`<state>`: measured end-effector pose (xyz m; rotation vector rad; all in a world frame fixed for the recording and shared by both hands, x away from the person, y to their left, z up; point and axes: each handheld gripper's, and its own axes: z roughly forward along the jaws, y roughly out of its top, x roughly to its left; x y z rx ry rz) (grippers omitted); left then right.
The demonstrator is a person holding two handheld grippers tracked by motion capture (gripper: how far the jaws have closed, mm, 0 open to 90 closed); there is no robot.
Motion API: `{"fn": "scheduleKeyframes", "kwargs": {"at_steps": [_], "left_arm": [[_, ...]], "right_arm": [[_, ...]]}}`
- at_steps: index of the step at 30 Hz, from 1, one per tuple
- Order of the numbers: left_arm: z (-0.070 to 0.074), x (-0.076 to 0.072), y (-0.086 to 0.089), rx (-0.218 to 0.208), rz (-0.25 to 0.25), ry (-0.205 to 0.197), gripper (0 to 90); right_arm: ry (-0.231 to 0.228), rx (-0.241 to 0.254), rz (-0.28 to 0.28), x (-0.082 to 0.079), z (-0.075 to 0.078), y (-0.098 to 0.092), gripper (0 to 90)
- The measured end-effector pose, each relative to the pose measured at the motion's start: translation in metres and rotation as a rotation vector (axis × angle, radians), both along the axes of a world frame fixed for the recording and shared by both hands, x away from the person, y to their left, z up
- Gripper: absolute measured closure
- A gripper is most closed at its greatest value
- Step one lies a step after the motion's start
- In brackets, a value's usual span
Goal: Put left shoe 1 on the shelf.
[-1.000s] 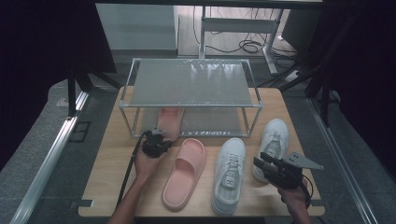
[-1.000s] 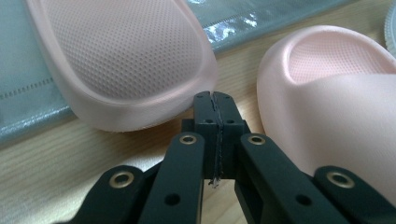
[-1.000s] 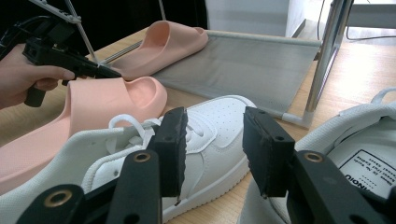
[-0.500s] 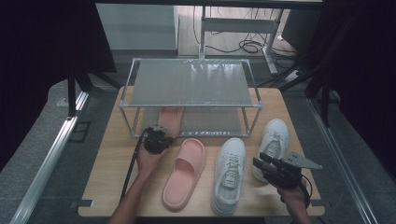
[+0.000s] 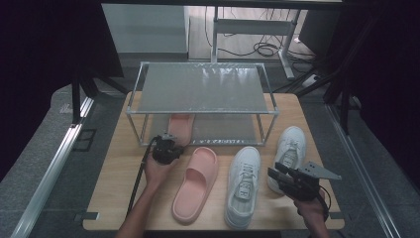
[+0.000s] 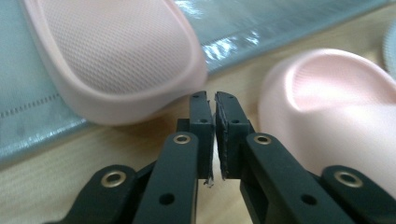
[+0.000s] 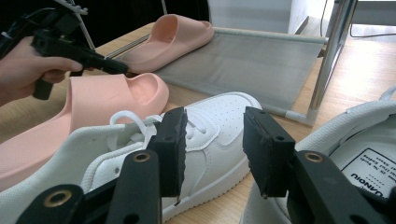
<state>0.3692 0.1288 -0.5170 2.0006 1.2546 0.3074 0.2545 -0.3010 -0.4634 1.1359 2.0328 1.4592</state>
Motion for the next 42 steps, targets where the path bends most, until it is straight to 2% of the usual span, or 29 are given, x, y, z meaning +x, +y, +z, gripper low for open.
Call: {"fn": "scheduleKeyframes", "kwargs": {"at_steps": [7, 8, 10, 15, 18, 25, 35, 42], "left_arm": [[0.0, -0.029, 0.009, -0.037, -0.033, -0.001, 80.2], [0.0, -0.029, 0.009, -0.037, -0.033, -0.001, 80.0], [-0.001, -0.035, 0.013, -0.066, -0.034, 0.011, 79.7], [0.0, -0.05, 0.019, -0.084, -0.046, 0.02, 76.6], [0.001, -0.056, 0.02, -0.084, -0.059, 0.021, 74.7], [0.008, -0.08, 0.027, -0.115, -0.073, 0.012, 71.7], [0.013, -0.088, 0.028, -0.147, -0.101, 0.004, 71.2], [0.014, -0.09, 0.033, -0.148, -0.084, -0.012, 75.1]], "right_arm": [[-0.002, 0.0, -0.001, 0.0, 0.0, 0.0, 58.8], [-0.002, 0.0, -0.001, 0.0, 0.0, 0.0, 58.8], [-0.002, -0.002, 0.0, 0.0, 0.0, 0.001, 58.8], [-0.003, -0.003, 0.003, 0.0, 0.0, 0.001, 58.7], [-0.003, -0.001, 0.001, 0.0, 0.0, 0.001, 58.7], [-0.002, 0.001, 0.002, -0.001, 0.0, 0.002, 58.6], [-0.005, 0.0, 0.002, -0.001, 0.001, 0.002, 58.6], [-0.003, 0.001, -0.005, 0.0, 0.0, 0.001, 58.6]]}}
